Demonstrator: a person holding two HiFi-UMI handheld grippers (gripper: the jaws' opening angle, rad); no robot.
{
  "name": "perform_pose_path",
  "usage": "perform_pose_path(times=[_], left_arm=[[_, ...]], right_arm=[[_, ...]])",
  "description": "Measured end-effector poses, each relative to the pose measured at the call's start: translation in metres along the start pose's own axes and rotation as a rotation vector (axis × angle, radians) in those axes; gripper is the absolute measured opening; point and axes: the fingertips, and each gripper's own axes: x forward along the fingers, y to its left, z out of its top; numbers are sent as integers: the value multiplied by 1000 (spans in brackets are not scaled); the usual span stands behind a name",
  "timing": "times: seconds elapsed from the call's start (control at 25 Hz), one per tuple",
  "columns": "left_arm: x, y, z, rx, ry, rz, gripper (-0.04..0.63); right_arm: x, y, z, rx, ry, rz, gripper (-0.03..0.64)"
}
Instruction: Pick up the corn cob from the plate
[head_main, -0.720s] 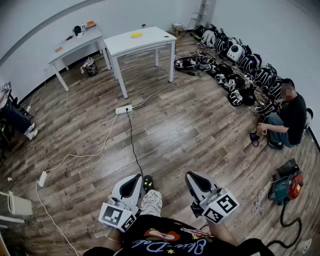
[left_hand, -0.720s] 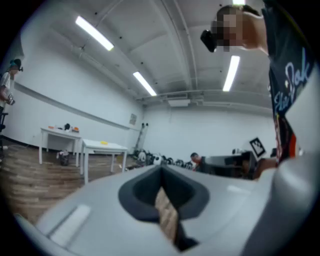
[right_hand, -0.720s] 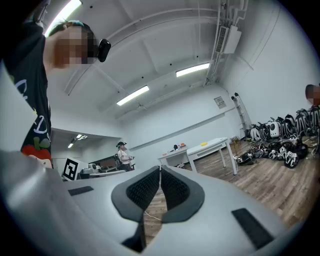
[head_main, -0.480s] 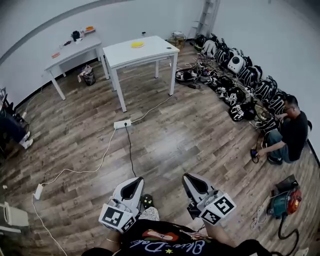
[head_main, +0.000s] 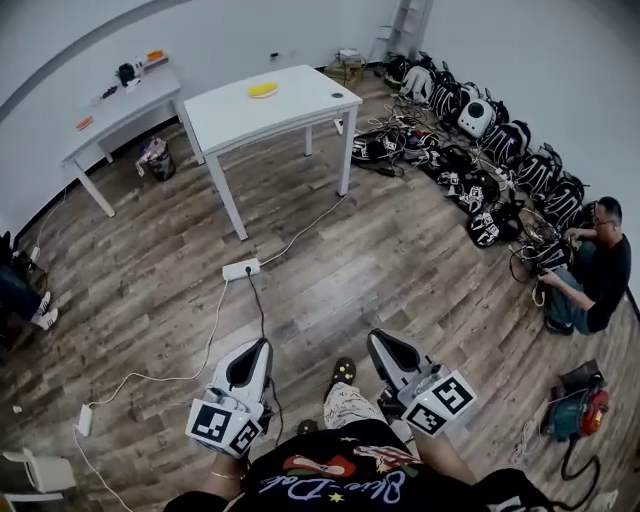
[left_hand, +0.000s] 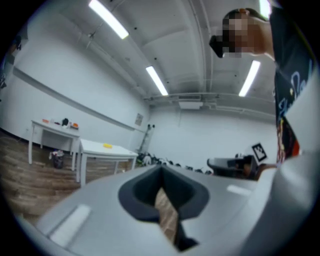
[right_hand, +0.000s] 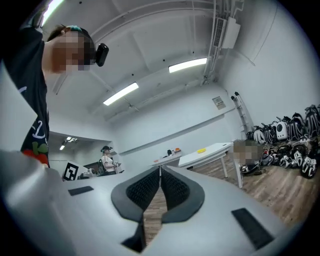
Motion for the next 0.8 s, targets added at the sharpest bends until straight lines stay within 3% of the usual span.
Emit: perform_pose_path(times=[0.2,0.36,0.52,0.68,0.8], left_arm=[[101,57,5,36,46,16,-3],[192,118,47,67,-19,97,-3],[290,137,69,86,-54,96,-3],[349,161,58,95,8,116,-3],[379,205,55,42,13,148,-3]], right_arm=[[76,-115,19,71,-16,-39,18],[154,-184,67,43,-66,45,20],[218,-247,99,16,-95,144,20],[265,-297,100,16,-50,161,19],[305,-328,86,49,11,161,20]])
